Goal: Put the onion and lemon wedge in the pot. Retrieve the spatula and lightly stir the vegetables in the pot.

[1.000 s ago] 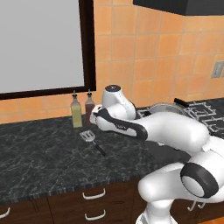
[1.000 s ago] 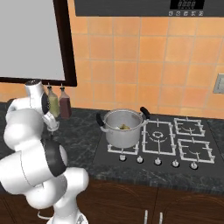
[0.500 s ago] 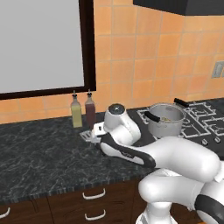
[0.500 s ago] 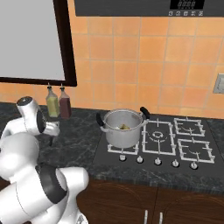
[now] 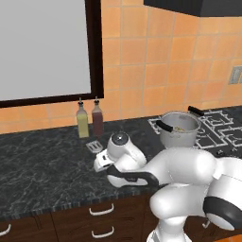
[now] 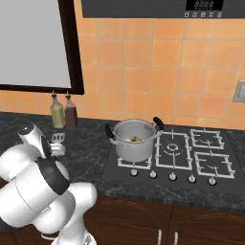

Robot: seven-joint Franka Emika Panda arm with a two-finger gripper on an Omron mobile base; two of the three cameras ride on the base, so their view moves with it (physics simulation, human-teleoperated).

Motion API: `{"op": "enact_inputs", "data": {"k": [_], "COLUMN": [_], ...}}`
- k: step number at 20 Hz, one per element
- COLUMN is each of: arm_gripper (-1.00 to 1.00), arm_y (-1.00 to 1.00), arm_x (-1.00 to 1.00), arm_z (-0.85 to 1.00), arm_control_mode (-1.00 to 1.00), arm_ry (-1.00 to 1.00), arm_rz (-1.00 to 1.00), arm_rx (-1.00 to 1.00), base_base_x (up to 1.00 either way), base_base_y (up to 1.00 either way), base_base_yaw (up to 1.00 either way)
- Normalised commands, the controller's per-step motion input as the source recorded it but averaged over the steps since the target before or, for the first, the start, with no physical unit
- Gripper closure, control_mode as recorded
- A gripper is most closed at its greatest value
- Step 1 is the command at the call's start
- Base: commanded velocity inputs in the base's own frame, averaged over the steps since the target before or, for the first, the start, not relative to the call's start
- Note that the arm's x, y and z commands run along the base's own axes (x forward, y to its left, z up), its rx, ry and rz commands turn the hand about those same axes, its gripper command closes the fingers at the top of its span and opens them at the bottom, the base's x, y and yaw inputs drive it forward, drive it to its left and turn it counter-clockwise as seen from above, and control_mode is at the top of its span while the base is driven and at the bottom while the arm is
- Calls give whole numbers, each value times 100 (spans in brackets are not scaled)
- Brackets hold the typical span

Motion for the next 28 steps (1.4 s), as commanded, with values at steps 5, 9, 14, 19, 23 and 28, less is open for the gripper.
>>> {"op": "enact_inputs", "data": {"k": [5, 9, 14, 19, 23, 28], "arm_gripper": [-100, -100, -100, -100, -100, 100], "arm_y": [4, 0, 0, -5, -15, -5], "arm_x": [37, 40, 13, -1, -5, -2], "arm_z": [-8, -12, -20, -20, -18, -22], "arm_control_mode": [-100, -100, -100, -100, -100, -100], "arm_ry": [0, 3, 13, 11, 8, 8], "arm_rz": [1, 0, 0, 0, 0, 0], "arm_rx": [-11, -3, 0, 0, 0, 0], "base_base_x": [0, 0, 0, 0, 0, 0], "base_base_y": [0, 0, 0, 0, 0, 0], "base_base_yaw": [0, 0, 0, 0, 0, 0]}}
